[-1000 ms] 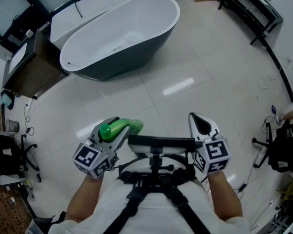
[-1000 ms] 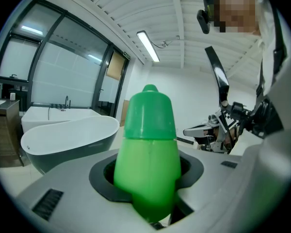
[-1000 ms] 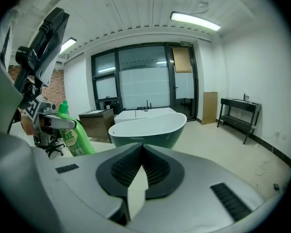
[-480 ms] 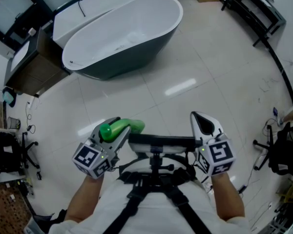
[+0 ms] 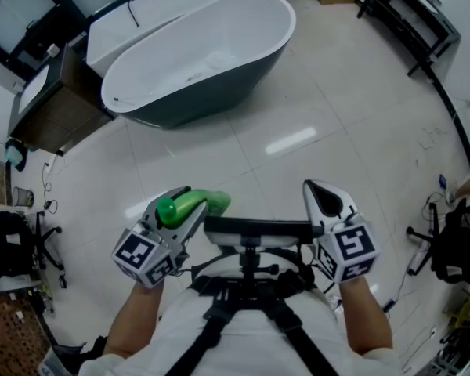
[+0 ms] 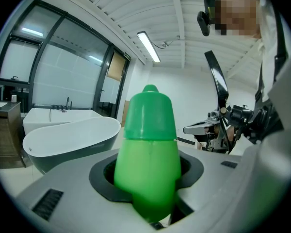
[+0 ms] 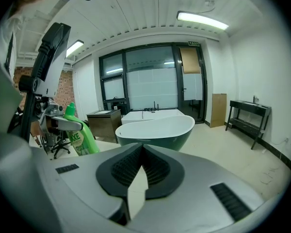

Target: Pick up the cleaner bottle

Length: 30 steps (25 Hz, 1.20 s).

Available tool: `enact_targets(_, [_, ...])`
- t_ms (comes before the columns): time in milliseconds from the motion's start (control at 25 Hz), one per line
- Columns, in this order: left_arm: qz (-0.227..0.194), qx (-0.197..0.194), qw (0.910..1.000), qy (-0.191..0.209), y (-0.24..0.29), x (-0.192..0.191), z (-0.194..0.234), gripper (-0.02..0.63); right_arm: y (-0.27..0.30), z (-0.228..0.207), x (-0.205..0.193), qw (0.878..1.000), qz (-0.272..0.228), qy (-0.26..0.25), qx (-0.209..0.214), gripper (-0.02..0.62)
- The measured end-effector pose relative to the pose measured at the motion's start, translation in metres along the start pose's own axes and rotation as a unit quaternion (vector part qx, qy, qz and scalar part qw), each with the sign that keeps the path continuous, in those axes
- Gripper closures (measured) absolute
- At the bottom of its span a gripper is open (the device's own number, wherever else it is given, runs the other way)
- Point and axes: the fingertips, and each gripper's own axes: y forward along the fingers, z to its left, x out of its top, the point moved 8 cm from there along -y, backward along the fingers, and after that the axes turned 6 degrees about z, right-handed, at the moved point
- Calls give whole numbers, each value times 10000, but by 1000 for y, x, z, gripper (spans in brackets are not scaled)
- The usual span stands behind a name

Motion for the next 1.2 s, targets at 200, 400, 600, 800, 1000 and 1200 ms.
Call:
enact_targets(200, [-58, 93, 9999, 23, -4, 3, 4, 428, 3, 1, -3, 10000, 54, 69, 34, 589])
enact_targets(400, [-63, 111, 9999, 1, -7, 4, 7, 428, 5, 3, -5, 10000, 68, 46, 52, 589])
enact_targets(600, [-46, 74, 10000, 17, -5, 7, 4, 428, 6, 1, -5, 9999, 87, 39, 53, 589])
enact_targets(800, [-89, 40, 9999, 61, -4, 9, 3, 428, 7, 1, -5, 9999, 104, 20, 42, 589])
enact_targets(1000, [-56, 61, 9999, 64, -3, 10, 3, 428, 8, 1, -5, 9999, 119, -34, 33, 590])
enact_targets(1200, [6, 82, 10000, 32, -3, 11, 2, 428, 9, 0, -5, 9999, 136, -51, 46, 591])
